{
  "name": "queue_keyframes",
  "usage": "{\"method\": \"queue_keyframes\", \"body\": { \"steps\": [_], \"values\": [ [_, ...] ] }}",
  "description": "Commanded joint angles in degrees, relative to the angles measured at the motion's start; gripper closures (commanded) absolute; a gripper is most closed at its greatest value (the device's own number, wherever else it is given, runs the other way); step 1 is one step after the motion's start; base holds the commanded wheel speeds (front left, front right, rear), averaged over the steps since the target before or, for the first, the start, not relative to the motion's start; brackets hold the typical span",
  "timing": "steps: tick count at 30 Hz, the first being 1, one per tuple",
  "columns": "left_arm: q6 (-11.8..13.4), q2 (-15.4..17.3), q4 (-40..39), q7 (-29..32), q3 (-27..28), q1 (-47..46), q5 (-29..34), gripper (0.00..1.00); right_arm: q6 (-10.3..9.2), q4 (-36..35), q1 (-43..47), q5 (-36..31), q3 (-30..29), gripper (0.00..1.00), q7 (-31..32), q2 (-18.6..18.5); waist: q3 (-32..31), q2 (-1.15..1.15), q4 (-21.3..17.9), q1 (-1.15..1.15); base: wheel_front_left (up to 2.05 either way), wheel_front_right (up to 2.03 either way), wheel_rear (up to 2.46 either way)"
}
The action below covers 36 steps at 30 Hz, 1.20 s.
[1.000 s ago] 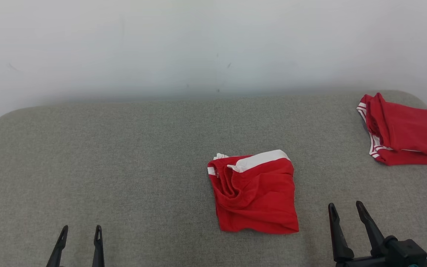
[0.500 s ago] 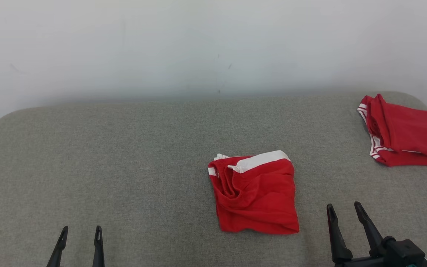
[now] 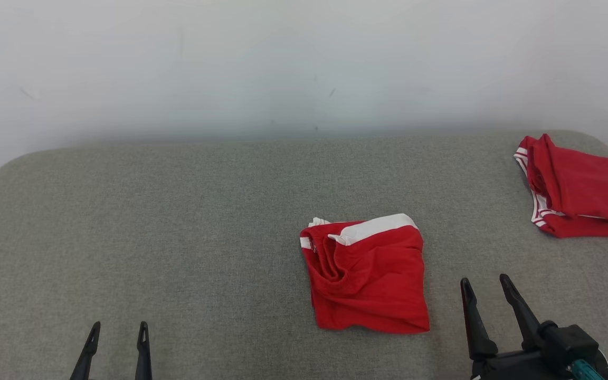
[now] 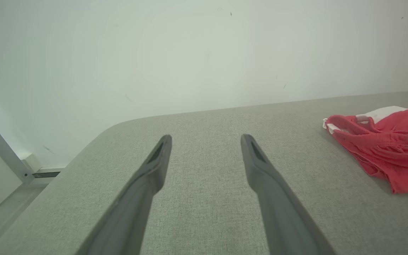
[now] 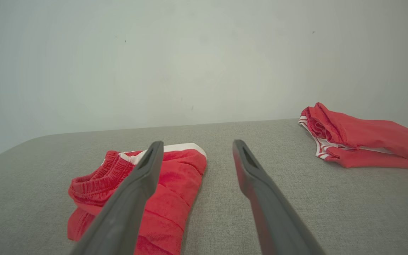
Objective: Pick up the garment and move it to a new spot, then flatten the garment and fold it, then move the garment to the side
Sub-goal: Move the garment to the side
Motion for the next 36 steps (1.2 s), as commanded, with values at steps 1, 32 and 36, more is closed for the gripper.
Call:
{"method": "queue_keyframes", "body": {
  "steps": [1, 32, 36],
  "values": [
    [0.07, -0.28, 0.03, -0.15, -0.16, 0.16, 0.34, 0.0, -0.18, 0.55, -0.93, 0.26, 0.39, 0.0, -0.06, -0.36, 0.17, 0.0, 0.19, 0.0, 0.0, 0.0, 0.0],
    [-0.39, -0.94, 1.35, -0.15, -1.89, -6.52, 0.48, 0.0, -0.18, 49.27, -31.96, 9.93, 17.76, 0.0, 1.57, -3.68, 8.61, 0.0, 4.58, 0.0, 0.0, 0.0, 0.0],
    [-0.7, -0.69, 1.95, -0.15, -1.86, -7.43, 0.29, 0.0, -0.18, 52.05, -32.82, 12.64, 19.8, 0.72, 3.01, -3.58, 8.98, 0.0, 4.7, 0.0, 0.0, 0.0, 0.0]
  ]
}}
